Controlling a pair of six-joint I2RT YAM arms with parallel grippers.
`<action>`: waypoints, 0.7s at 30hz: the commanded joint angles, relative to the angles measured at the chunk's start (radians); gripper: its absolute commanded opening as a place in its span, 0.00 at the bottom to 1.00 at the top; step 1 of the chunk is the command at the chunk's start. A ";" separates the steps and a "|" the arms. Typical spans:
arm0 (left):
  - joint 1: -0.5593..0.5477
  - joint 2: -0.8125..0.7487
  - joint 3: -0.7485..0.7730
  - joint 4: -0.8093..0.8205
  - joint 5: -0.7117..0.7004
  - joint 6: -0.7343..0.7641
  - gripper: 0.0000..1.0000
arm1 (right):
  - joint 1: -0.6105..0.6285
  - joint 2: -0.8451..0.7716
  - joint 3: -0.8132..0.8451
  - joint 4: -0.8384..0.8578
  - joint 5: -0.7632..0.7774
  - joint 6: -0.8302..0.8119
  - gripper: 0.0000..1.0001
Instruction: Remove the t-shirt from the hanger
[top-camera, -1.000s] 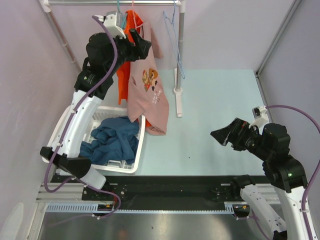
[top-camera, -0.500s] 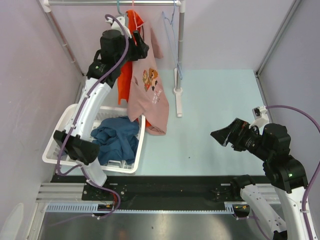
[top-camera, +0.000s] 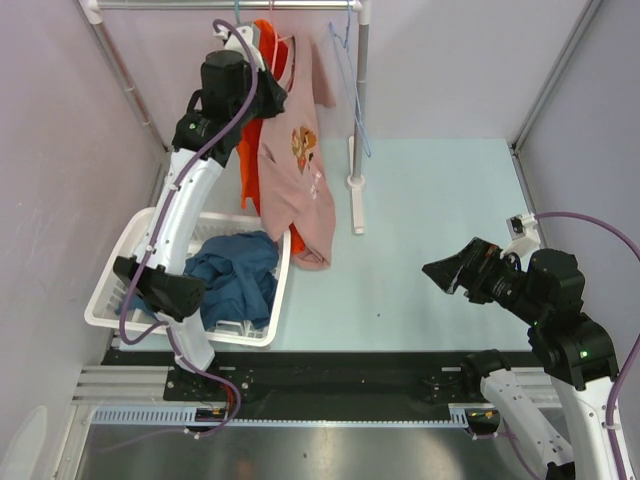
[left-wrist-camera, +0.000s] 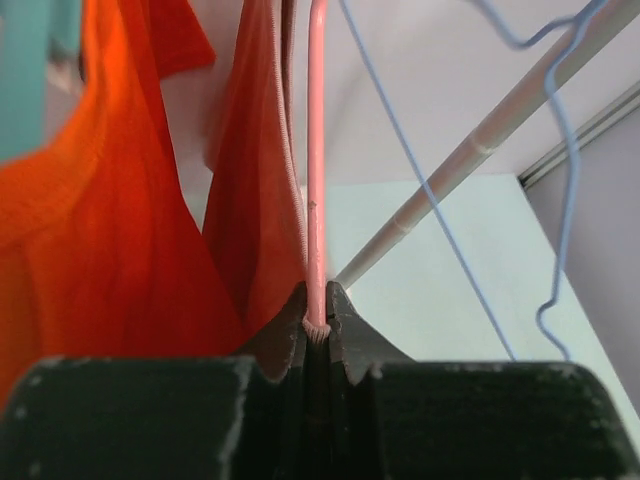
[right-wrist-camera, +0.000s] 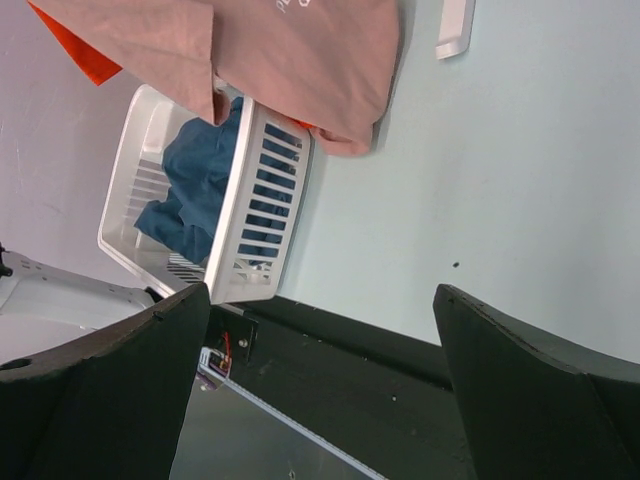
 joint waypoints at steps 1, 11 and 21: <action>0.002 -0.074 0.130 0.051 -0.020 0.007 0.00 | -0.002 -0.010 0.033 -0.006 -0.007 -0.003 1.00; 0.002 -0.353 -0.090 0.065 0.009 -0.068 0.00 | -0.001 -0.005 0.007 0.013 -0.013 -0.003 1.00; -0.013 -0.770 -0.748 0.238 0.189 -0.254 0.00 | -0.002 0.002 -0.047 0.066 -0.035 -0.002 1.00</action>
